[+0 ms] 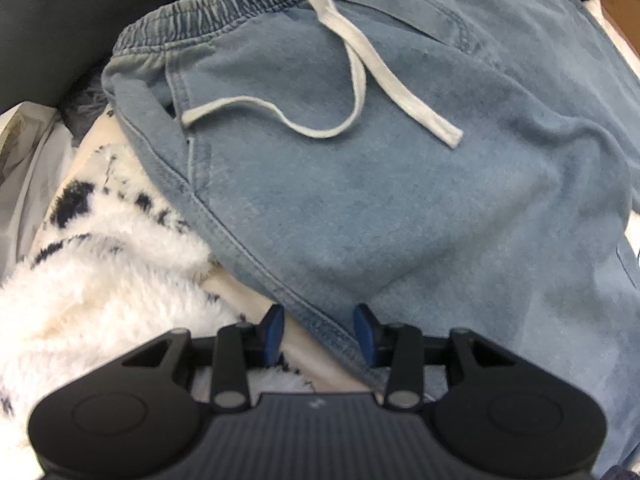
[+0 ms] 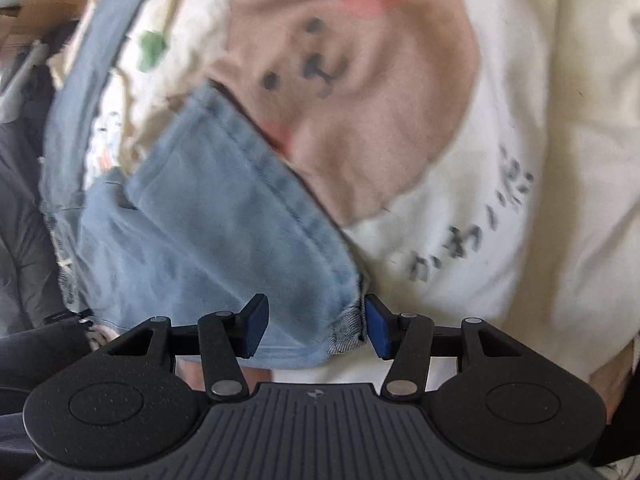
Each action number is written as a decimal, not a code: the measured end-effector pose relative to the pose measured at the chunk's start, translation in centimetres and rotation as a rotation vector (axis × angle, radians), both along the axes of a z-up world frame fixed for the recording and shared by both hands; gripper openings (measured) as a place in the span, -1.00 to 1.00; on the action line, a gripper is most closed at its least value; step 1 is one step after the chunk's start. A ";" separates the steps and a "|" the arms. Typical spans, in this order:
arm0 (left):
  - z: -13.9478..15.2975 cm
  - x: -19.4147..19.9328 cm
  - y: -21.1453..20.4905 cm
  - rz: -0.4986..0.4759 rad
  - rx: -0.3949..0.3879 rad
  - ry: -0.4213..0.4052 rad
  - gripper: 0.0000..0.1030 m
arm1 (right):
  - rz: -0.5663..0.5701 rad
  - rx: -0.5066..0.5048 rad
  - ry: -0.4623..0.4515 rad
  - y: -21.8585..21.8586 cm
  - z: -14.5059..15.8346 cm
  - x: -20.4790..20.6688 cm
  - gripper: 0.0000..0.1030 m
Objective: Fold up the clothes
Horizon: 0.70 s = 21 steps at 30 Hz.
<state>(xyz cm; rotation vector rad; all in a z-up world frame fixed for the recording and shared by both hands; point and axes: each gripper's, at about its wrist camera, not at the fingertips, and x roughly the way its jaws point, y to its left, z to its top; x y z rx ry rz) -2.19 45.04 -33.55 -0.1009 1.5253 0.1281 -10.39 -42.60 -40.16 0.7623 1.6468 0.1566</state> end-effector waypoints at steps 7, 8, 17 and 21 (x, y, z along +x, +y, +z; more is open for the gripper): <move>0.0 -0.5 0.1 -0.013 0.001 0.005 -0.18 | -0.013 0.026 0.090 0.1 -2.5 -2.8 0.07; 0.1 -0.6 0.2 -0.011 0.000 0.005 -0.18 | -0.031 0.031 0.081 0.0 -2.5 -2.9 0.07; 1.0 -1.3 0.4 -0.001 -0.005 -0.024 -0.20 | -0.188 0.112 -0.032 -2.5 -2.0 -1.6 0.06; 1.1 -1.6 0.5 0.011 -0.005 -0.029 -0.21 | -0.141 0.147 -0.020 -2.3 -2.9 -0.7 0.05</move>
